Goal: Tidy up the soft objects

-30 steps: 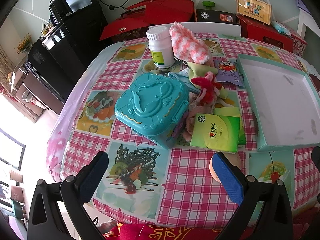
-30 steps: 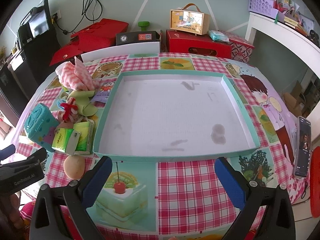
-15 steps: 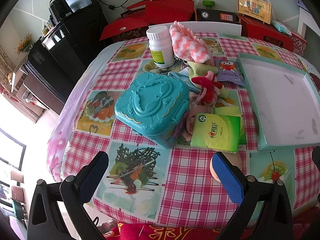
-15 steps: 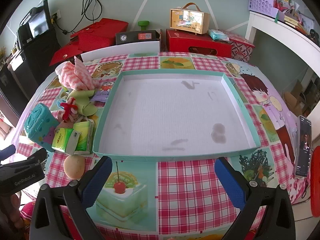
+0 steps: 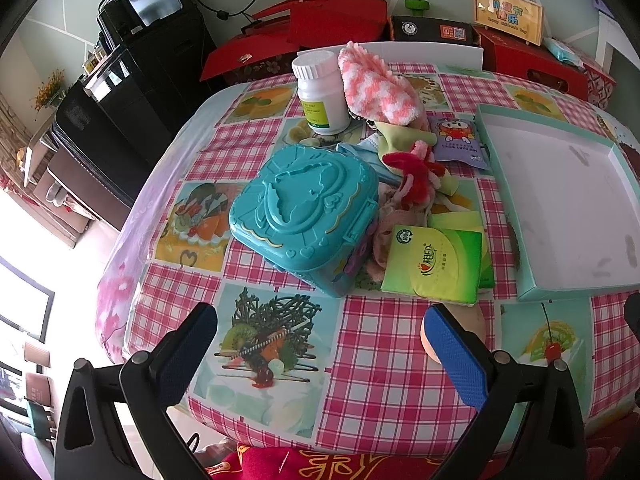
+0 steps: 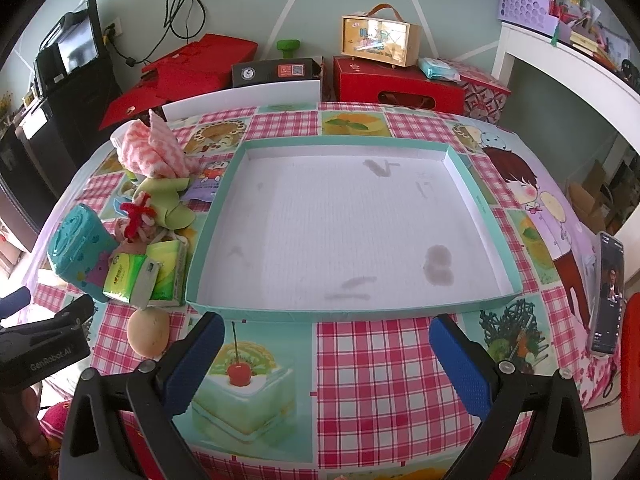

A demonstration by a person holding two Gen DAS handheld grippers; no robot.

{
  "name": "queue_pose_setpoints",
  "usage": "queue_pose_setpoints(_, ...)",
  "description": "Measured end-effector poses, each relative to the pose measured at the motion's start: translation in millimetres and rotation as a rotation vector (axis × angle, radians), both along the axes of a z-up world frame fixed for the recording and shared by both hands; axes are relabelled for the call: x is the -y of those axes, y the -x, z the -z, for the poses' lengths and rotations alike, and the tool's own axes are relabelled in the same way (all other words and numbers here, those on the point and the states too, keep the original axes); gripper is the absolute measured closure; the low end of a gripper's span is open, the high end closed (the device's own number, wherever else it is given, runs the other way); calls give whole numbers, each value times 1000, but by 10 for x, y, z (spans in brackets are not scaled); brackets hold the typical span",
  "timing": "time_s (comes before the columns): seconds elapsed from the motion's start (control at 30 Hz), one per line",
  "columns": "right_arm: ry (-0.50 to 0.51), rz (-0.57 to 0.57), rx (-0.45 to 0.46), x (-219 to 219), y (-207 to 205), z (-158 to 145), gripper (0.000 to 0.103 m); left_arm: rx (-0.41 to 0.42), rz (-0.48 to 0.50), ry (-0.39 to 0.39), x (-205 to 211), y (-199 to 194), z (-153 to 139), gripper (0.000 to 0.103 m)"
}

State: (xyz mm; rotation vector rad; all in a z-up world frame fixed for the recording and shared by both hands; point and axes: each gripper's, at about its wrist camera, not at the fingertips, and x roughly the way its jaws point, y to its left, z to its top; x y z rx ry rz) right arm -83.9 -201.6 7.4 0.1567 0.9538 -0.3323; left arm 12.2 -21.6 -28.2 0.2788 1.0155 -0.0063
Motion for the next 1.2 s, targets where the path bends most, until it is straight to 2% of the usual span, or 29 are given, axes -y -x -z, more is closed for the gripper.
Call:
queue_pose_setpoints(0.3,6,2,-7,8,0,16,0,16,11,32,-6,29,-54,0)
queue_pose_setpoints(0.5,-17,-54,29,-58,-20,-59,0,71,20,143,-134,83,-254,0)
queue_pose_setpoints(0.67,-67,-188,8,-339,-159,-12,0,-23,9,158,-173,-2,-159,0)
queue_pose_setpoints(0.9,-3,-271,-55,-652,-322,73,0,-85,-38,219,-337,-112,-74,0)
queue_pose_setpoints(1.07,-67,-380,-151,-880,-450,271,0,-159,-113,255,-515,-223,79,0)
queue_pose_setpoints(1.2,-99,-436,-202,-1056,-553,370,0,-198,-112,292,-561,-250,175,0)
